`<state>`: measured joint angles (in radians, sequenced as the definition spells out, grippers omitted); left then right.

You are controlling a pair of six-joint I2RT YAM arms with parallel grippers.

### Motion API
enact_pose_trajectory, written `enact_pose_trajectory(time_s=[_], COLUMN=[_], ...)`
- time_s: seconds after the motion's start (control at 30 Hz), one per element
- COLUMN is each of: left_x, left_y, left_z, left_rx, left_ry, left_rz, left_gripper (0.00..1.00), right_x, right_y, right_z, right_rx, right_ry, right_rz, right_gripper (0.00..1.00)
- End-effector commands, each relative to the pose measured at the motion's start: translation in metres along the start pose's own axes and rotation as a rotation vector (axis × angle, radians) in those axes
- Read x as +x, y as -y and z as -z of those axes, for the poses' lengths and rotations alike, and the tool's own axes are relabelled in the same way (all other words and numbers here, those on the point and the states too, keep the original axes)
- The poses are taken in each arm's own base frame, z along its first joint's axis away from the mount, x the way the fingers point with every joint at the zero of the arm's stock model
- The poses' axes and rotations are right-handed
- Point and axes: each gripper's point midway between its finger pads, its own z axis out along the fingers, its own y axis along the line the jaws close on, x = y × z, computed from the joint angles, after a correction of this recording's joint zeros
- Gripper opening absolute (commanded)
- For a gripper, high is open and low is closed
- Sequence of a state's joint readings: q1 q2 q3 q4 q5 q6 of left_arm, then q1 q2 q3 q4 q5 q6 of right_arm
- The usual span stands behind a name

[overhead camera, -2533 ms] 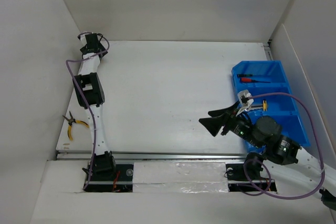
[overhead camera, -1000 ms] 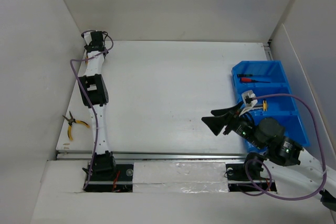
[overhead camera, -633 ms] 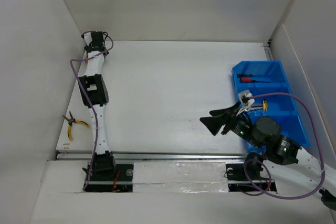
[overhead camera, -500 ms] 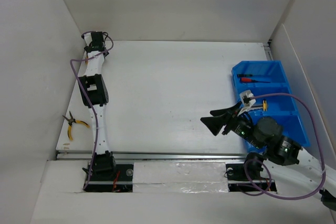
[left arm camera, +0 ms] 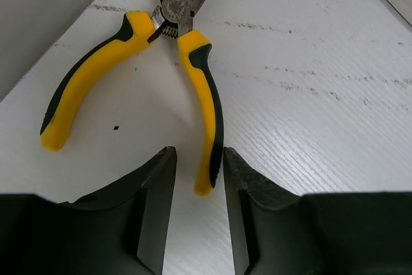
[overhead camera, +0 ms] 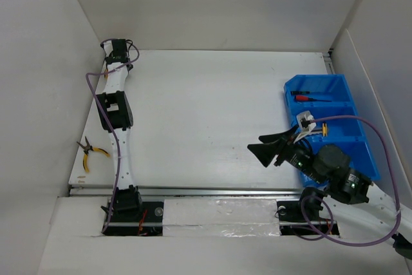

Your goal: Sort the tools into containers

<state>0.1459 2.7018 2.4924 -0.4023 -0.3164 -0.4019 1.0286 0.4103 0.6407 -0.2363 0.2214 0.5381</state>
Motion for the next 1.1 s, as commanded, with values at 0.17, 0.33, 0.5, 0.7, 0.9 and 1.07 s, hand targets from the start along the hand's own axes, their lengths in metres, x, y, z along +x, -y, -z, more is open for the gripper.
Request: enact_pose_trajectory(time_s=[0.17,0.33,0.5,0.7,0.9,1.07], left_x=[-0.024,-0.030,-0.027,-0.029,-0.009,0.032], left_y=[0.006,0.016,0.042,0.090,0.117,0.121], left_z=[0.013,0.028,0.056,0.119,0.189,0.227], left_rx=[0.039,0.117,0.325,0.436,0.574,0.631], left_ry=[0.032,0.038,-0.009,-0.014,-0.007,-0.030], left_rz=[-0.001,-0.015,0.073,0.012,0.000,-0.046], left_gripper=[0.00,0.00,0.00,0.00,0.00,0.00], right_x=[-0.024,-0.027,-0.032,-0.040,-0.051,-0.059], right_y=[-0.013,-0.013,-0.011,-0.004,0.002,0.013], right_z=[0.009,0.012,0.014,0.016,0.021,0.027], right_rx=[-0.039,-0.038,-0.025,0.020,0.058,0.122], right_ry=[0.063,0.071,0.091,0.117,0.156,0.197], right_rz=[0.001,-0.001,0.000,-0.006,-0.019,-0.031], right_gripper=[0.75,0.75,0.75,0.75,0.75,0.75])
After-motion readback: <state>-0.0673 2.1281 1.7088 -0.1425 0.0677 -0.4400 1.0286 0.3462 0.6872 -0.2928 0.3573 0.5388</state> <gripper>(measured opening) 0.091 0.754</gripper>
